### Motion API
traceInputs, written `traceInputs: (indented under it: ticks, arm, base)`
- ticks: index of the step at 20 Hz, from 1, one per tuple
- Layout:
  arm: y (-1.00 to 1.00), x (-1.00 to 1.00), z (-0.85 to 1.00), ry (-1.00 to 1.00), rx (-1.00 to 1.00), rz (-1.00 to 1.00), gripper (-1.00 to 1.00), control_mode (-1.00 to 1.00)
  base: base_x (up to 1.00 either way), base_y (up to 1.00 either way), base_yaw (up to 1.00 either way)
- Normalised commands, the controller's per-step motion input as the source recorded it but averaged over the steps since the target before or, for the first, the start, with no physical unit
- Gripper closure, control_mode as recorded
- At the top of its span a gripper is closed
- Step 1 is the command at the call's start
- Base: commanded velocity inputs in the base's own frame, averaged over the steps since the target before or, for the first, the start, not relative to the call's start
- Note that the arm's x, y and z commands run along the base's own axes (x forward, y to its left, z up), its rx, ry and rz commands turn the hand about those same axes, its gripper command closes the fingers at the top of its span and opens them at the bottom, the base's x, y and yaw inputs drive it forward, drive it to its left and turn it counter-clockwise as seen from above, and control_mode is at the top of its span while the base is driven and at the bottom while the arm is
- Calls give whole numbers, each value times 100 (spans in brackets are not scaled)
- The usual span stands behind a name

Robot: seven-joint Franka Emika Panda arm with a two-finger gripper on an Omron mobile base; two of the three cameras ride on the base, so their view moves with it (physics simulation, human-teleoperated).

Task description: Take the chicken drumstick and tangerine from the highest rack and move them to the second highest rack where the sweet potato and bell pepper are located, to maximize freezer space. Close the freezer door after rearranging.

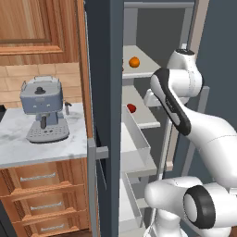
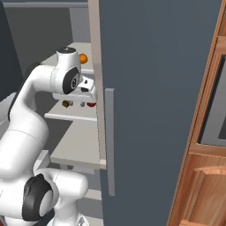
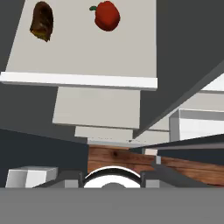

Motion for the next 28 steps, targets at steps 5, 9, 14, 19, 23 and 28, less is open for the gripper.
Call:
traceInputs:
  ticks: [5, 9, 14, 19, 23, 28]
  arm:
    - [0, 0, 0, -5, 0, 0, -100, -100]
    - [0, 0, 0, 0, 0, 0, -100, -100]
    - [0, 0, 0, -1, 0, 0, -100, -100]
    - [0, 0, 0, -8, 0, 1, -100, -100]
    - [0, 0, 0, -6, 0, 13, -100, 100]
    - [0, 0, 0, 0, 0, 0, -100, 100]
  base:
    - [0, 0, 0]
    - [0, 0, 0]
    - [0, 0, 0]
    - [0, 0, 0]
    - [0, -1, 8]
    - [-6, -14, 38]
